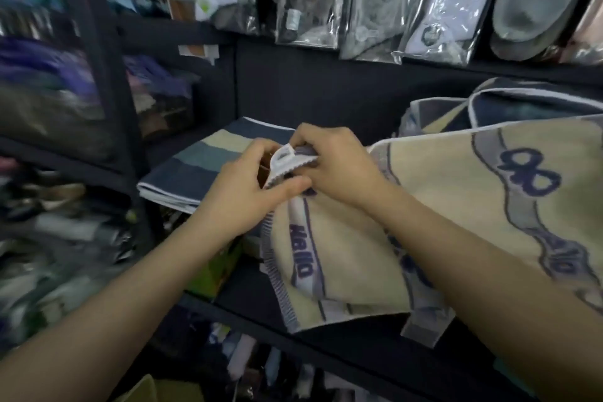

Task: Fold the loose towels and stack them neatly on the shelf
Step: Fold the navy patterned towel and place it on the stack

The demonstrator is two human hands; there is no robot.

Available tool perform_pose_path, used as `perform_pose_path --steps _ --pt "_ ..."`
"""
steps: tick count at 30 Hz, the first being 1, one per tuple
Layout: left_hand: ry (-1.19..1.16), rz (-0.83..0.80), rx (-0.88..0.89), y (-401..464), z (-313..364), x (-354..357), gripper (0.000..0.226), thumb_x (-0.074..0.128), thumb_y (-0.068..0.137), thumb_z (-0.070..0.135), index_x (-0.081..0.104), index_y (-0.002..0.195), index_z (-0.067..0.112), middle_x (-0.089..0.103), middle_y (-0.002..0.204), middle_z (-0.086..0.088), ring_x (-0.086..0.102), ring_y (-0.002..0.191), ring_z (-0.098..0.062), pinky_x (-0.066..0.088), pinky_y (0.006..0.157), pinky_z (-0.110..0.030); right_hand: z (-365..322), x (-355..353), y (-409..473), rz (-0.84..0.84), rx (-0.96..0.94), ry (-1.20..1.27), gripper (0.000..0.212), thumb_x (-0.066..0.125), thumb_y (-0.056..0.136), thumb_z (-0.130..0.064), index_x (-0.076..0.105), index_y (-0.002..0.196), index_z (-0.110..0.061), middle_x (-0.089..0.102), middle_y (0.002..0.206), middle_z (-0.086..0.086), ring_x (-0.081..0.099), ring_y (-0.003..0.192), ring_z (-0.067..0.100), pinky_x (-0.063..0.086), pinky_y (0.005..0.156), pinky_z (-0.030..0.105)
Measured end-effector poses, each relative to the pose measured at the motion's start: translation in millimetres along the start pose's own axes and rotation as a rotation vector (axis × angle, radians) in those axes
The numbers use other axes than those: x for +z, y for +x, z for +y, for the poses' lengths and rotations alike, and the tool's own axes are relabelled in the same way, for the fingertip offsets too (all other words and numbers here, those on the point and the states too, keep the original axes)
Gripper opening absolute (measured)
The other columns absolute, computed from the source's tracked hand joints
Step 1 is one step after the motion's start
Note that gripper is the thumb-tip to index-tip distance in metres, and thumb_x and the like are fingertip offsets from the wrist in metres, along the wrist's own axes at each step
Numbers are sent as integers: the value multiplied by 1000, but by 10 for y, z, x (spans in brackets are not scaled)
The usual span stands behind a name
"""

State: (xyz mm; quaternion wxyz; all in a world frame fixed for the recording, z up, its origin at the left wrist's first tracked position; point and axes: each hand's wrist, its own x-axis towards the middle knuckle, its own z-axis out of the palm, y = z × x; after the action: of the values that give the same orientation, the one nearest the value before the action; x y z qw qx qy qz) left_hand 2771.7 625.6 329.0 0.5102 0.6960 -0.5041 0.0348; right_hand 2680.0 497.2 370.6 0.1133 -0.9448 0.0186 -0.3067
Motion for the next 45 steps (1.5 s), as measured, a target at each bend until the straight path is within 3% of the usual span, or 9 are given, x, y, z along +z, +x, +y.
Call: perform_pose_path --steps 7,12,17,23,27,29,34,41,45 --pt "170 85 72 81 -286 -217 6 57 88 23 58 83 20 60 75 6 53 70 1 36 60 -11 -119 403 150 17 -46 -55 53 65 80 -30 45 127 -16 61 100 3 59 92 23 46 70 37" --pt "-244 201 -197 118 -590 -341 27 45 96 22 53 71 30 56 68 9 52 64 -7 41 64 -32 -50 577 132 90 -13 -116 70 69 78 -38 39 136 -14 58 125 7 58 99 26 35 77 27" --pt "-504 279 -383 114 -845 -392 31 39 99 22 53 72 26 59 61 14 54 55 0 42 55 -24 281 546 58 -164 174 -362 37 50 90 -43 56 111 -13 64 110 10 58 102 31 43 84 39" --pt "-778 296 -534 106 -984 -484 34 41 97 15 59 68 22 64 67 6 59 66 -9 45 68 -29 397 454 -139 -129 393 -357 30 35 98 -34 51 92 -9 62 98 17 57 92 35 44 77 45" --pt "-781 260 -583 72 -939 -465 21 43 90 15 62 82 13 68 83 -3 64 84 -22 52 77 -33 -22 561 -110 -126 284 -316 29 40 95 -38 54 90 -13 62 85 11 57 84 34 40 62 38" --pt "-717 168 -475 35 -881 -486 26 41 86 27 60 91 11 63 92 -9 61 93 -28 50 88 -41 -303 669 -104 -127 213 -270 28 42 93 -41 54 87 -16 56 76 4 56 80 31 34 55 34" --pt "140 -157 149 -213 -882 -694 37 51 62 67 46 72 31 52 66 9 52 64 -4 36 54 -19 -799 1002 -100 -158 150 -83 6 56 86 -24 59 86 -18 65 82 12 57 78 34 45 61 42" --pt "187 -225 426 -366 -1103 -964 95 69 63 58 27 138 20 33 136 4 30 124 -11 26 102 -25 -954 1244 -172 34 102 98 20 64 82 -23 65 65 -11 54 53 3 46 49 15 41 46 36" --pt "547 -265 710 -352 -1163 -989 61 53 77 56 63 107 4 57 123 -16 40 125 -30 24 108 -42 -964 1317 -217 123 64 61 25 68 79 -18 62 58 -7 49 47 0 37 46 6 30 45 26"
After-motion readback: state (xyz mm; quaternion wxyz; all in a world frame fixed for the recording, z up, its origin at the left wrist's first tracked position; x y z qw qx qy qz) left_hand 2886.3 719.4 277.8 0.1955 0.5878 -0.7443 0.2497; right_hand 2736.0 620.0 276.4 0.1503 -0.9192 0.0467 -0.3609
